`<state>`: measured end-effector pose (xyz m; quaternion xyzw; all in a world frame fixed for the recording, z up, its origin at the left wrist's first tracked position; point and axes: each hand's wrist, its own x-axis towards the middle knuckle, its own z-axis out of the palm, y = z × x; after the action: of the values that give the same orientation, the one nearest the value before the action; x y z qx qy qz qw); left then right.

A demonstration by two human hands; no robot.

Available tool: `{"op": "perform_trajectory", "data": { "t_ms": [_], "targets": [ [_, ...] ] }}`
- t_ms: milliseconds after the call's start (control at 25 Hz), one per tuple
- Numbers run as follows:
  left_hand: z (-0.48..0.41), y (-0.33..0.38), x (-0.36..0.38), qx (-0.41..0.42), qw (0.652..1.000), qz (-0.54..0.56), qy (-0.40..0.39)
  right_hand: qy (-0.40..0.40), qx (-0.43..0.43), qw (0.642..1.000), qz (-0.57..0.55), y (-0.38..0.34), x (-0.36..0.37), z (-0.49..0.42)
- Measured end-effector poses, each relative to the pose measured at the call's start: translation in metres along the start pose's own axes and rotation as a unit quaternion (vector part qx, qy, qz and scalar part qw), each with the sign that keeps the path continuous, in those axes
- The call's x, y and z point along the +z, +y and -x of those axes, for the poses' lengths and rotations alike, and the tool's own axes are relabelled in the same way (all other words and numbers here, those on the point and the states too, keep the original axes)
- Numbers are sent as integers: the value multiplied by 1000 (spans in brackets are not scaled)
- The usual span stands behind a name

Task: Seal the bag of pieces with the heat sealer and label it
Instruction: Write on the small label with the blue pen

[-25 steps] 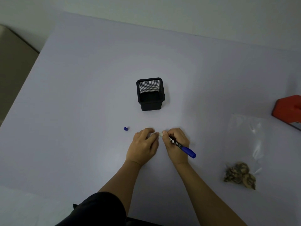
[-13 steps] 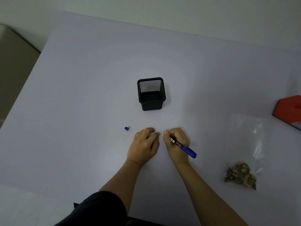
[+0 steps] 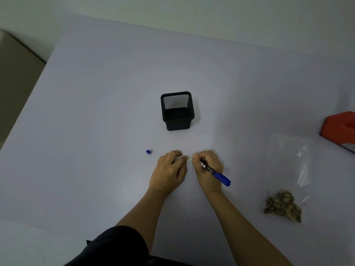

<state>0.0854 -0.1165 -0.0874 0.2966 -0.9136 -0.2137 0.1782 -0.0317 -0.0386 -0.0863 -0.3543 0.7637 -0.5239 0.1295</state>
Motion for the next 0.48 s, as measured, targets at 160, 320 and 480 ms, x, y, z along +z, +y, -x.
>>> {"op": "perform_trajectory", "data": {
  "t_ms": [160,320,480],
  "targets": [
    [1,0,0,0,1000,-2,1,1,-4,1000,4,1,0,0],
    [1,0,0,-1,1000,0,3,6,3,1000,3,2,1,1],
    [1,-1,0,-1,1000,1,-1,3,0,1000,2,2,1,1]
  ]
}}
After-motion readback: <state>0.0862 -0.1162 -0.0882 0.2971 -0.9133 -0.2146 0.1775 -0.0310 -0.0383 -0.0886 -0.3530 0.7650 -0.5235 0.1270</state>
